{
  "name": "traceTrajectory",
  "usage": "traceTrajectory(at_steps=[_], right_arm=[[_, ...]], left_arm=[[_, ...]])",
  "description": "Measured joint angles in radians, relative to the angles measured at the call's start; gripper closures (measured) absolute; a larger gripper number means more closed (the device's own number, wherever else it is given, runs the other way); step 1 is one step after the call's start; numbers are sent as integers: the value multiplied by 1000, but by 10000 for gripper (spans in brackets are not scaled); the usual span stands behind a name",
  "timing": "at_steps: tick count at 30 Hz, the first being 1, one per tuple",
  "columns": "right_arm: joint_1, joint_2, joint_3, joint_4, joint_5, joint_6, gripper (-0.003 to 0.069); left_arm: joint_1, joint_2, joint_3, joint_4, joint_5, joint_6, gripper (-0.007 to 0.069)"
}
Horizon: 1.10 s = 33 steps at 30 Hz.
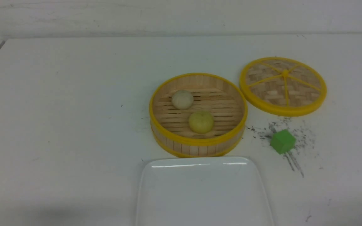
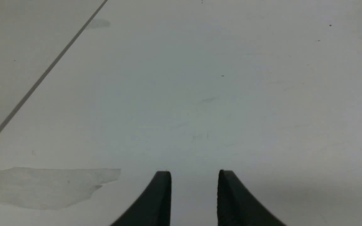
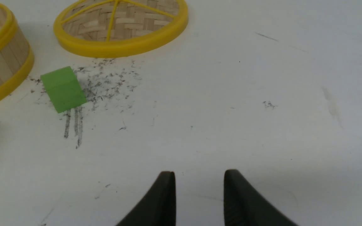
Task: Put the steamed buns into the plate on the white tablecloth.
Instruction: 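Reach into the bamboo steamer and grasp a bun with the left gripper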
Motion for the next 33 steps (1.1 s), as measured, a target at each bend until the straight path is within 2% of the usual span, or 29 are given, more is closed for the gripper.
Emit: traceTrajectory(at_steps=[13, 15, 16, 17, 18, 21, 23, 24, 25, 28, 33], right_arm=[[0, 0, 0, 2, 0, 0, 420], [0, 0, 0, 45, -3, 28, 420], [0, 0, 0, 106, -6, 68, 420], [0, 0, 0, 106, -6, 76, 420], [0, 0, 0, 171, -9, 113, 420], [0, 0, 6, 439, -23, 295, 420], [0, 0, 6, 510, -25, 337, 420], [0, 0, 6, 523, -25, 339, 420], [0, 0, 6, 549, -26, 353, 420], [0, 0, 6, 579, -27, 359, 420], [0, 0, 6, 593, -27, 359, 421]], left_arm=[[0, 0, 0, 8, 0, 0, 384], [0, 0, 0, 2, -1, -18, 384], [0, 0, 0, -36, -10, -60, 384], [0, 0, 0, -46, -10, -69, 384], [0, 0, 0, -110, -18, -129, 384], [0, 0, 1, -488, -34, -458, 384], [0, 0, 1, -658, -33, -641, 384], [0, 0, 1, -674, -33, -641, 384], [0, 0, 1, -764, -33, -751, 384], [0, 0, 1, -841, -33, -842, 384], [0, 0, 1, -831, -51, -847, 384]])
